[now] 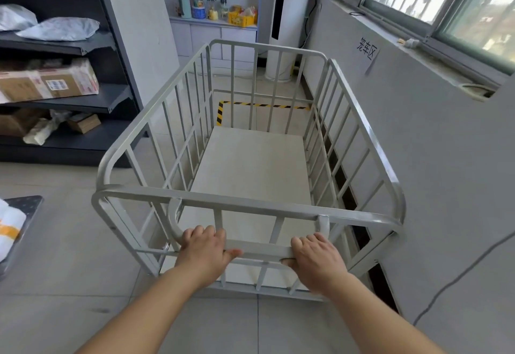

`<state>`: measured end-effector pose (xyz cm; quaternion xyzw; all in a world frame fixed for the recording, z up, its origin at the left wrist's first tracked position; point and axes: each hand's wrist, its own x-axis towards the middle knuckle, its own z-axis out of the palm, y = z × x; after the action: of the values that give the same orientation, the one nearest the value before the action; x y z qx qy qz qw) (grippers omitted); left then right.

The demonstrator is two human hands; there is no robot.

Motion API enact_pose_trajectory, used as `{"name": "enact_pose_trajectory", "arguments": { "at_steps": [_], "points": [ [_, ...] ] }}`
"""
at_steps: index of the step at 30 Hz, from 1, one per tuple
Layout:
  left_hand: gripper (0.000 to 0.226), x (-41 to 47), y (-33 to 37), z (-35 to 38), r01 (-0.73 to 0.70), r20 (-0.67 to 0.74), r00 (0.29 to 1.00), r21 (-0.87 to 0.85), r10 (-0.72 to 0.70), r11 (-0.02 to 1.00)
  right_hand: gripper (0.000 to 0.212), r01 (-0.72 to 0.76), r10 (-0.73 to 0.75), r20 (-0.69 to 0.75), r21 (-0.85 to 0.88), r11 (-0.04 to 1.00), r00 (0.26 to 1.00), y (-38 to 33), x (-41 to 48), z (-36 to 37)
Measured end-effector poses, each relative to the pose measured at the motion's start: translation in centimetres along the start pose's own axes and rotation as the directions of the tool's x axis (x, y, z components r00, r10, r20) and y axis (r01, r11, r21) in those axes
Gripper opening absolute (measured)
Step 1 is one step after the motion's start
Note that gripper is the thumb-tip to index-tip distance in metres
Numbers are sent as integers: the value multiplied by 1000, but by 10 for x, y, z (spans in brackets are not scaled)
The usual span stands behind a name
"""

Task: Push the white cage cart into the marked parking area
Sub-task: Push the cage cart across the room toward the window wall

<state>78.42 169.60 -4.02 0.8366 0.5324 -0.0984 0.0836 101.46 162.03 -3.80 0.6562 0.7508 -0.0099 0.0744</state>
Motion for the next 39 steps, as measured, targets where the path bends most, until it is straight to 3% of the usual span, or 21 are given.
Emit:
{"name": "enact_pose_trajectory", "arguments": {
  "at_steps": [5,8,11,16,18,22,31,36,39],
  "points": [
    [124,20,-20,-4,-42,-88,996,-88,34,995,38,-11,11,-35,17,1000,999,-5,22,-4],
    [130,31,-32,-8,-45,-75,996,-97,37,994,37,-2,5,-88,35,999,996,-8,36,0],
    [131,42,-45,-11,-52,-78,996,-94,45,994,50,-14,14,-185,0,1000,983,-12,53,6],
    [134,62,-65,-18,-61,-49,997,-66,58,996,41,-25,19,-290,-19,999,957,-16,80,11],
    [131,71,-71,-21,-68,-46,997,-55,66,996,38,-29,19,-298,-29,999,954,-17,90,10],
    [90,93,-82,-26,-65,-21,998,-6,65,998,40,-40,22,-303,-52,998,953,-16,114,7],
    [112,153,-104,-41,-95,-44,994,15,96,995,40,-58,38,-314,-53,997,949,-2,172,0],
    [67,189,-109,-52,-90,33,995,32,89,995,38,-38,33,-267,-15,999,963,12,205,-3],
    [68,210,-113,-58,-92,28,995,43,91,995,38,-44,44,-229,5,999,973,19,225,-6]
  ]
}}
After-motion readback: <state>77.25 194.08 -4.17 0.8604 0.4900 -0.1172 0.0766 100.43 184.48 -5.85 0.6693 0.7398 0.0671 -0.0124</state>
